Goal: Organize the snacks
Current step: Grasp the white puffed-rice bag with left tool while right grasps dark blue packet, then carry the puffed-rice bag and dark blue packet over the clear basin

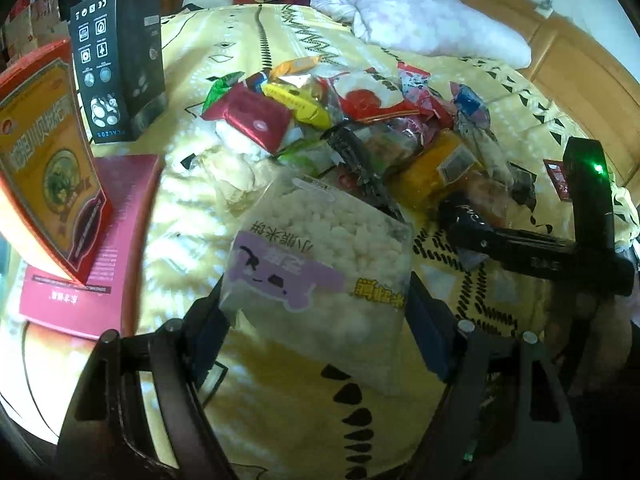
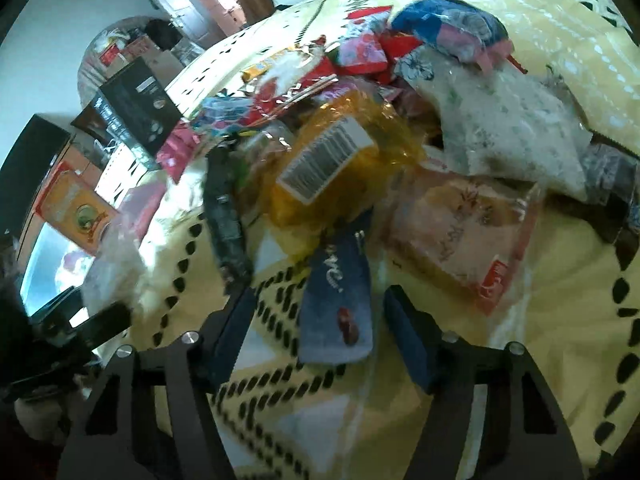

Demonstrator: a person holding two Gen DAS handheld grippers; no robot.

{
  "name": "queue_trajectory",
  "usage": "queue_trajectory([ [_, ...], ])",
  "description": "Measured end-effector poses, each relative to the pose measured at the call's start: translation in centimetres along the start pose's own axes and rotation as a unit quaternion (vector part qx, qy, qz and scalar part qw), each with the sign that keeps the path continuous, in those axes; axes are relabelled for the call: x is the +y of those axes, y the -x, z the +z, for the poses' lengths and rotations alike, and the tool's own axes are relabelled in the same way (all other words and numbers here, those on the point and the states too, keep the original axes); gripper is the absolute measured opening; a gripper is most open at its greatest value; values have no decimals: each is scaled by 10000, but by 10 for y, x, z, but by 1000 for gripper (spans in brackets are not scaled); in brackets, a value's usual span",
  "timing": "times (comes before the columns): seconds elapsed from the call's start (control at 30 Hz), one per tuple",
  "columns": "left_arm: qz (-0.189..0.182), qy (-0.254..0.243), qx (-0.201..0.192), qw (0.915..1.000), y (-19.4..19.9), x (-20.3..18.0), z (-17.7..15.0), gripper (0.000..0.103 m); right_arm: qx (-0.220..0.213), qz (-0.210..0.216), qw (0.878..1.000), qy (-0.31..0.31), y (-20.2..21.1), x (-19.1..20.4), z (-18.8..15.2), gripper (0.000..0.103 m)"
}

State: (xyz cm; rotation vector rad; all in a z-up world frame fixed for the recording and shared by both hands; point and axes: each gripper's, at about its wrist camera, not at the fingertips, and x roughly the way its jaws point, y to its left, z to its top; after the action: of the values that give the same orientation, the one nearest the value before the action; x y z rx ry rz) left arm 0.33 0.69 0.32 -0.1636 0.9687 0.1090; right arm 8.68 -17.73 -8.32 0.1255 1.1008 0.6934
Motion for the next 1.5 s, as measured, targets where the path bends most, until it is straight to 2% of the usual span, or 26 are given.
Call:
queue_trajectory([
  [0.03, -1, -1, -15, 10000, 0, -2, 1, 81, -49, -150, 9999, -1, 1, -1, -1, 39],
  [0.13, -30, 20, -71, 10000, 5, -6, 2, 81, -110, -171, 9998, -24, 9, -3, -3, 18],
  [0.47, 28, 18, -796, 9968, 57, -13, 25, 81, -853, -390, 9949, 379, 79, 29, -5, 17],
  [0.73, 250, 152, -1510, 9881, 113, -1, 49, 81, -1463, -291, 9858, 767, 132, 74, 33, 17],
  [0.93, 553, 456, -1889, 9794, 150, 31, 56, 81, -1712, -86, 9786, 1138, 148, 124, 58, 17],
  [1.03, 774, 682, -2044, 9734, 169, 52, 58, 81, -1807, 62, 9748, 1309, 154, 152, 70, 17],
  [1.17, 1140, 1060, -2293, 9608, 201, 85, 60, 81, -1905, 322, 9670, 1660, 157, 206, 86, 17],
  [1.33, 1614, 1545, -2542, 9410, 237, 133, 57, 81, -1859, 800, 9561, 2121, 152, 286, 103, 17],
  [1.5, 2095, 2130, -2688, 9157, 267, 188, 40, 81, -1736, 1297, 9430, 2527, 138, 366, 107, 17],
])
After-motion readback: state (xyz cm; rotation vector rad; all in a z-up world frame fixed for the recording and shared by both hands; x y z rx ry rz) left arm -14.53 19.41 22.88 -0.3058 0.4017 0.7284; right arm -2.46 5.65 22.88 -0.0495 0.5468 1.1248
